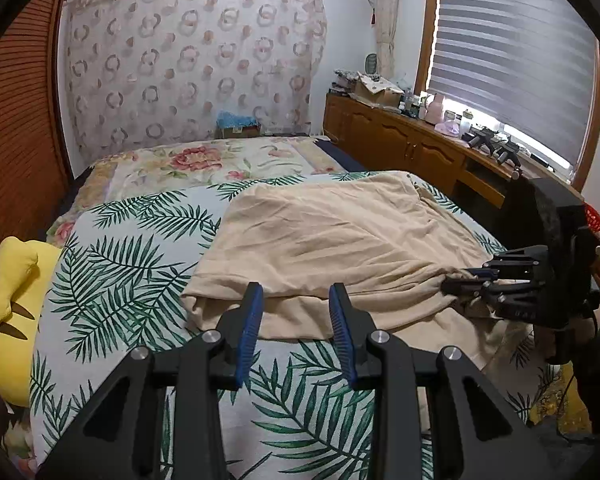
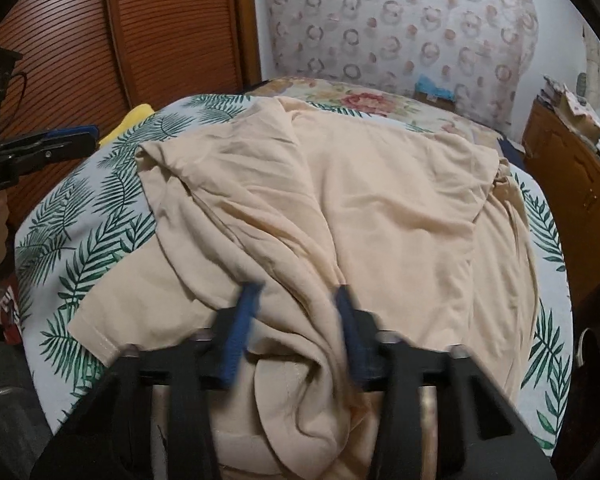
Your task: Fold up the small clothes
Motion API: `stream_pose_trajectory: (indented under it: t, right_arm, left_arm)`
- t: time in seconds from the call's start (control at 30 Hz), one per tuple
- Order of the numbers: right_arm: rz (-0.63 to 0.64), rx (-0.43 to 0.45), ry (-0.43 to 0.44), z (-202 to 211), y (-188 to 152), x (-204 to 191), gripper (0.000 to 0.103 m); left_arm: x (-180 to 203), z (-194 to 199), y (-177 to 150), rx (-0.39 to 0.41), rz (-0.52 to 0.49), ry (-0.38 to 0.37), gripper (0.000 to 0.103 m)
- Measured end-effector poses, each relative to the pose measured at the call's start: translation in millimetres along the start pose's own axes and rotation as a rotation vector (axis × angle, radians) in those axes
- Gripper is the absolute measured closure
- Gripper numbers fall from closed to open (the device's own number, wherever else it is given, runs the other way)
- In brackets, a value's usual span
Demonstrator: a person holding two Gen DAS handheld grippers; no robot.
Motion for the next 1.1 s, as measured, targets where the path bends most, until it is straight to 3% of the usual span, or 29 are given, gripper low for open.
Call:
stream_pose_trajectory:
  t: [0.17, 0.4, 0.5, 0.7, 0.77, 0.87, 0.93, 0.97, 1.1]
  right_arm:
    - [-0.062, 0.122, 0.024, 35.2, 16.7, 9.1, 0.095]
    - [-0.117, 0.252, -0.043, 89.4, 32.0, 37.7, 0.095]
    - [-0.126, 0.243, -0.104, 96.2, 23.4, 57.2, 0.095]
    - [-0.144, 0.049, -0.191, 56.9, -26.7, 87.3, 0.094]
    - [-0.141, 0.018, -0.207, 50.4, -34.4, 88.3, 0.089]
    - [-0.152, 0.050, -0.212, 61.0, -26.7, 90.8, 0.081]
    - [-0.150, 0.092, -0.226, 71.2, -13.7, 90.5, 0.057]
    - [-0.143, 0.101, -0.237, 72.5, -7.3, 90.0, 0.051]
    - [-0.086, 0.129, -0.196, 65.2, 20.5, 66.2, 0.047]
  left_arm:
    - [-1.6, 0.5, -0.1, 0.009, 0.011, -0.001, 0.071]
    - [-1.2, 2.3, 0.6, 0.017, 0.015, -0.003, 0.071]
    - [1.8, 2.7, 1.8, 0.023, 0.015, -0.008, 0.071]
    - [3.3, 3.1, 2.3, 0.035, 0.016, 0.002, 0.071]
    - [2.7, 3.9, 2.6, 0.037, 0.016, 0.009, 0.071]
    - [2.4, 5.9, 2.9, 0.043, 0.015, 0.016, 0.071]
    - [2.6, 6.7, 4.1, 0.049, 0.017, 0.017, 0.071]
    - [3.1, 6.8, 4.6, 0.052, 0.018, 0.018, 0.071]
    - [3.4, 9.1, 4.6, 0.059, 0.011, 0.027, 0.071]
Point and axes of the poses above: each gripper's, at about its wrist camera, not at the fingertips, and z roughly against the way its jaws point, x to its right, y to its top, the point moved 8 cm from there along -z, roughly the way its jaws point, and after that the axes turned 15 degrees about -y, right-handed, at the moved point
